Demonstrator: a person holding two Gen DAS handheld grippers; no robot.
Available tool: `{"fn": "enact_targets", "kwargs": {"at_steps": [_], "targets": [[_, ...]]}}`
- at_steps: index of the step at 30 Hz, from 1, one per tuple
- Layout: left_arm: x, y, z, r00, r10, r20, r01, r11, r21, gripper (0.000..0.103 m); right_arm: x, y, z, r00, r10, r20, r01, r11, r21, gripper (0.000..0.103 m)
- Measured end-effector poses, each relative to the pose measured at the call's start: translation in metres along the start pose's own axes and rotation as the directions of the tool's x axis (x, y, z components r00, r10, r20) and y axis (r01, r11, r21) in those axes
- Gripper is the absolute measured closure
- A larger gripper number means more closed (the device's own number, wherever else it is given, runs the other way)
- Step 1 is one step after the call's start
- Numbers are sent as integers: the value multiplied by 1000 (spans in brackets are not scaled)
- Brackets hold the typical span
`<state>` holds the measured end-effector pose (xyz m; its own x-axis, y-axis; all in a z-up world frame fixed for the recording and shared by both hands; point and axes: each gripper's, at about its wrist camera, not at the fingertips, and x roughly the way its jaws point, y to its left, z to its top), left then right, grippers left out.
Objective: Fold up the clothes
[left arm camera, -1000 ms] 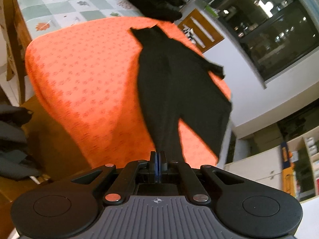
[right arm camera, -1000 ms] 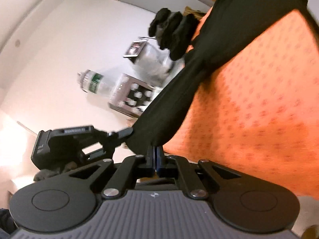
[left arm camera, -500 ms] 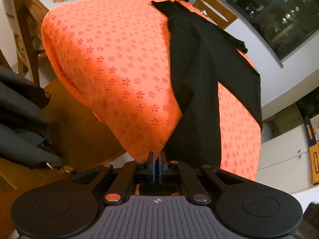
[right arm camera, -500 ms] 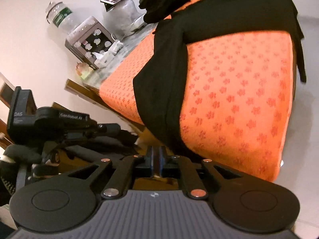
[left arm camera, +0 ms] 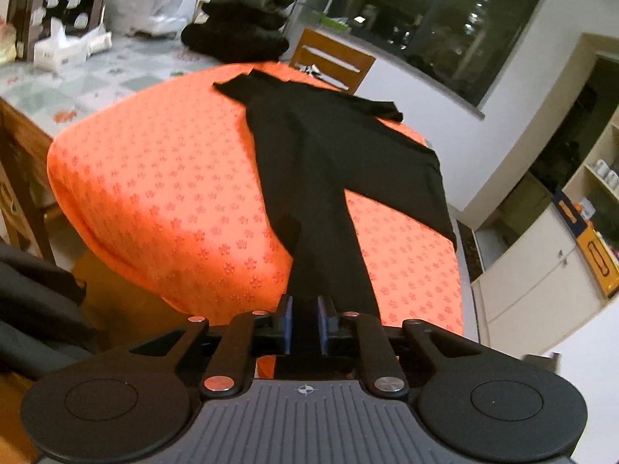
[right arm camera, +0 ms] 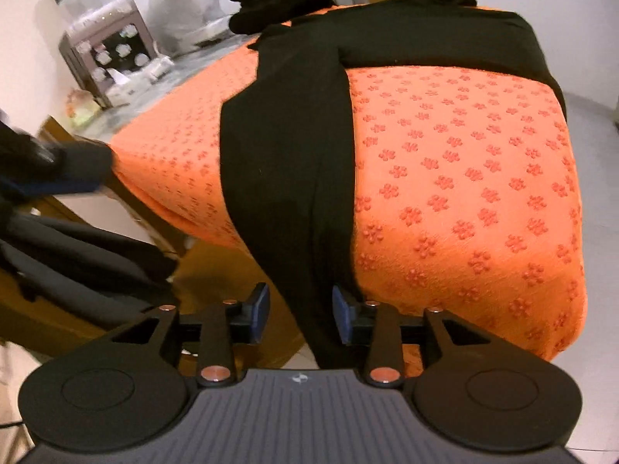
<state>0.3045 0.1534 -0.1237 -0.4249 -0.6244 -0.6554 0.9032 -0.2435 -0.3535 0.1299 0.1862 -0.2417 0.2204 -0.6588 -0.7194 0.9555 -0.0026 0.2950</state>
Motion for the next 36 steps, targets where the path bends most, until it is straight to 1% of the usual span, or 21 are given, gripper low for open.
{"fn": "enact_targets", "kwargs": {"at_steps": [3, 6, 7, 8, 9, 10, 11, 13, 15, 17, 20, 21, 23, 25, 29, 30, 32, 33, 34, 35, 36], "targets": [[-9, -3, 0, 1000, -6, 10, 6, 1000, 17, 86, 9, 2, -3, 999, -53, 7, 53, 998, 17, 60], [-15, -8, -1, 1000, -9, 23, 8, 999, 51, 84, 21, 5, -6, 997, -75, 10, 75, 997, -5, 61], [-17, -10, -1, 1000, -9, 28, 7, 998, 67, 83, 25, 6, -7, 997, -77, 8, 77, 997, -16, 63], [-17, -10, -1, 999, -7, 31, 5, 996, 84, 82, 28, 7, -8, 997, -76, 7, 76, 997, -27, 69], [-18, -10, -1, 999, -5, 33, 2, 995, 101, 81, 28, 6, -10, 998, -62, 7, 62, 997, -36, 90], [-18, -10, -1, 999, -4, 36, -1, 993, 118, 80, 28, 5, -11, 999, -49, 7, 49, 998, -45, 99], [-19, -10, -1, 999, -2, 36, -3, 992, 128, 78, 27, 3, -11, 1000, -30, 5, 30, 998, -51, 99], [-20, -9, -1, 999, -1, 36, -4, 990, 140, 77, 15, -4, -6, 999, 49, -9, -49, 998, -40, 99], [-23, -8, -1, 999, -15, 36, 10, 990, 141, 75, -2, -13, 1, 987, 157, -29, -157, 988, -7, 99], [-23, -8, -3, 999, -44, 28, 40, 990, 139, 73, -22, -26, 11, 958, 281, -49, -279, 959, 44, 99], [-22, -7, -8, 996, -92, 5, 91, 988, 127, 68, -50, -50, 32, 889, 451, -77, -438, 888, 142, 99], [-20, -6, -11, 994, -108, 0, 107, 987, 117, 64, -58, -61, 39, 872, 483, -77, -465, 868, 177, 99], [-14, -4, -17, 990, -141, -12, 141, 986, 91, 60, -70, -83, 53, 847, 527, -77, -496, 833, 245, 99], [-8, -2, -23, 985, -173, -19, 173, 984, 48, 58, -78, -106, 66, 837, 541, -83, -494, 812, 311, 99], [8, 2, -36, 972, -235, -20, 234, 971, -48, 52, -89, -131, 84, 835, 544, -86, -478, 794, 376, 99], [12, 3, -39, 968, -251, -18, 249, 966, -71, 50, -90, -133, 89, 839, 536, -97, -468, 800, 376, 99], [19, 2, -45, 967, -253, -16, 250, 964, -94, 50, -96, -129, 99, 857, 497, -134, -440, 843, 309, 99], [21, 1, -47, 968, -250, -15, 248, 964, -101, 50, -101, -125, 103, 855, 500, -136, -450, 846, 286, 99], [22, 1, -49, 969, -246, -13, 244, 964, -104, 50, -104, -125, 106, 841, 526, -127, -473, 828, 300, 99], [22, 1, -51, 970, -242, -10, 240, 965, -106, 50, -104, -124, 109, 833, 538, -129, -481, 819, 314, 100], [22, 1, -53, 971, -238, -8, 236, 966, -108, 50, -103, -122, 110, 839, 524, -148, -467, 832, 299, 100]]}}
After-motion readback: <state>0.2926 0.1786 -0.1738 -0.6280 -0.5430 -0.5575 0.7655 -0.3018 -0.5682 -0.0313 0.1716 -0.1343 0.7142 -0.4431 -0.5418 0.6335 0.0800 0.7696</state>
